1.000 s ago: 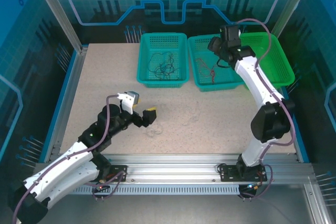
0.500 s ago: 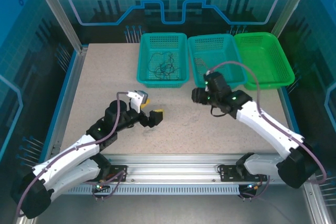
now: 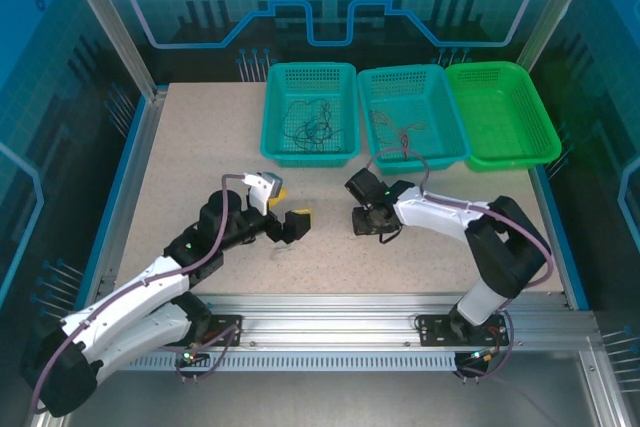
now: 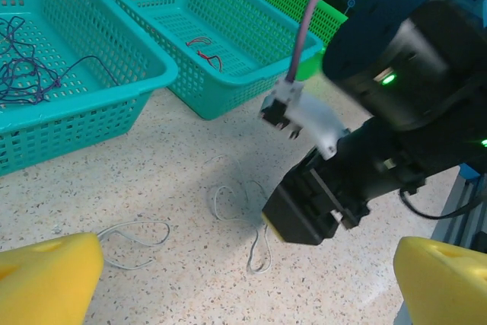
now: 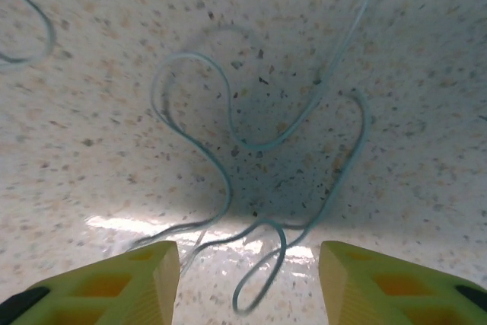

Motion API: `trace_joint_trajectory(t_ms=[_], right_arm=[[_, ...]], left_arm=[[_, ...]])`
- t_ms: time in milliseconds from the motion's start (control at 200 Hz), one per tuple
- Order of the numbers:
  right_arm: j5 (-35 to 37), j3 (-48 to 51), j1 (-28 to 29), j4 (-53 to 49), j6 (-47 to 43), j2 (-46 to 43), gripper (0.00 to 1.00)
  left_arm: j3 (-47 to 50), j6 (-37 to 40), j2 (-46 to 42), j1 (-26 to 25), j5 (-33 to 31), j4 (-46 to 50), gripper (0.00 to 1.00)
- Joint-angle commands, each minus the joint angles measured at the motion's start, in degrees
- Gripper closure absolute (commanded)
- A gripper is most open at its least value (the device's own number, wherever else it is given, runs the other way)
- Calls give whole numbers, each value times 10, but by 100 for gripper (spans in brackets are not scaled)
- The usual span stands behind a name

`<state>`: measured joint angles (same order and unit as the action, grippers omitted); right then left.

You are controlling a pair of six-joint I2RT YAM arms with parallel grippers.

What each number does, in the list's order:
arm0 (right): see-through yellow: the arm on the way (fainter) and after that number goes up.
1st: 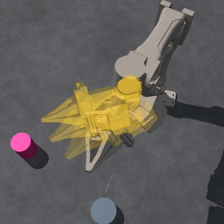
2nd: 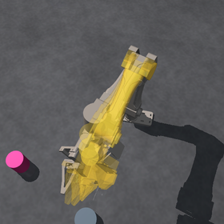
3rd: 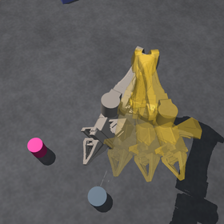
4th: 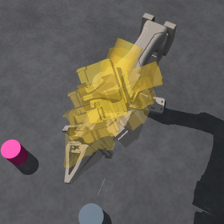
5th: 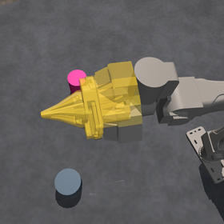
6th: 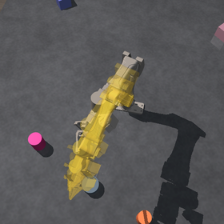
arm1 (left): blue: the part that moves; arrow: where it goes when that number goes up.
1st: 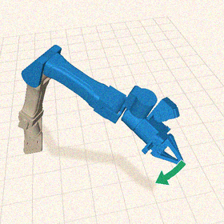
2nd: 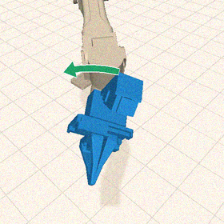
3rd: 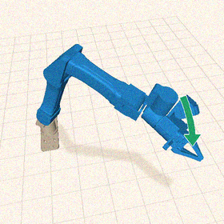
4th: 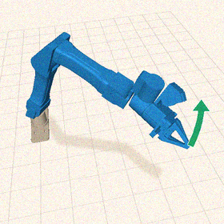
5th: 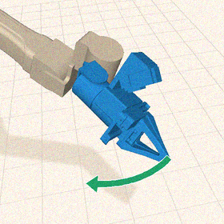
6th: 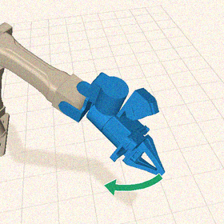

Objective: Untangle the cables

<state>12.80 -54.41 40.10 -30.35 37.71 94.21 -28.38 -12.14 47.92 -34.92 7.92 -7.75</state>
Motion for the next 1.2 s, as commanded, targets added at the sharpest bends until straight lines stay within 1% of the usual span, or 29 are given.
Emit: trace_joint_trajectory(t_ms=[0, 50, 100, 175, 330, 435, 485, 560, 660, 695, 720, 800, 840, 900, 970, 1040, 1101, 1191], right_arm=[[-15, -14, 1, 12, 2, 16, 58], [-21, -14, 0, 10, 3, 18, 67], [-19, -11, 1, 6, 5, 14, 82], [-26, -7, 0, 0, 1, -14, 100], [-49, 0, 17, 17, -52, -145, 100], [-77, -22, 12, -4, -94, -208, 100], [-108, -37, 10, -12, -120, -227, 100], [-155, -62, 8, -26, -154, -247, 100], [-176, -97, 6, -49, -172, -268, 100], [-189, -109, 5, -55, -178, -274, 100], [-200, -118, 4, -57, -184, -277, 100], [-246, -142, 2, -66, -209, -285, 100], [-264, -151, 3, -71, -220, -286, 100], [-292, -159, 2, -80, -242, -288, 100], [-316, -170, 3, -97, -263, -287, 100], [-339, -177, 3, -112, -274, -286, 100], [-359, -179, 3, -116, -278, -289, 100], [-378, -181, 4, -113, -278, -289, 100]], left_arm=[[-19, -11, -11, 2, 11, 16, 1], [-19, -15, -11, 3, 9, 18, 1], [-18, -21, -10, 3, 5, 20, 1], [-20, -36, -6, 3, -5, 28, 1], [-53, -87, 25, 4, -25, 60, 1], [-99, -119, 68, 4, -25, 90, 1], [-122, -132, 87, 3, -13, 100, 1], [-141, -138, 109, 3, 19, 85, 1], [-154, -129, 117, 3, 41, 65, 1], [-154, -104, 116, 3, 58, 53, 1], [-150, -77, 112, 3, 82, 39, 1], [-119, 61, 87, 3, 194, -20, 1], [-95, 125, 67, 2, 207, -43, 1], [-84, 217, 41, 1, 206, -33, 1], [-102, 321, 25, -9, 190, 36, 2], [-128, 420, 27, -30, 155, 105, 1], [-146, 480, 38, -52, 117, 134, 1], [-157, 537, 65, -76, 87, 127, 1]])
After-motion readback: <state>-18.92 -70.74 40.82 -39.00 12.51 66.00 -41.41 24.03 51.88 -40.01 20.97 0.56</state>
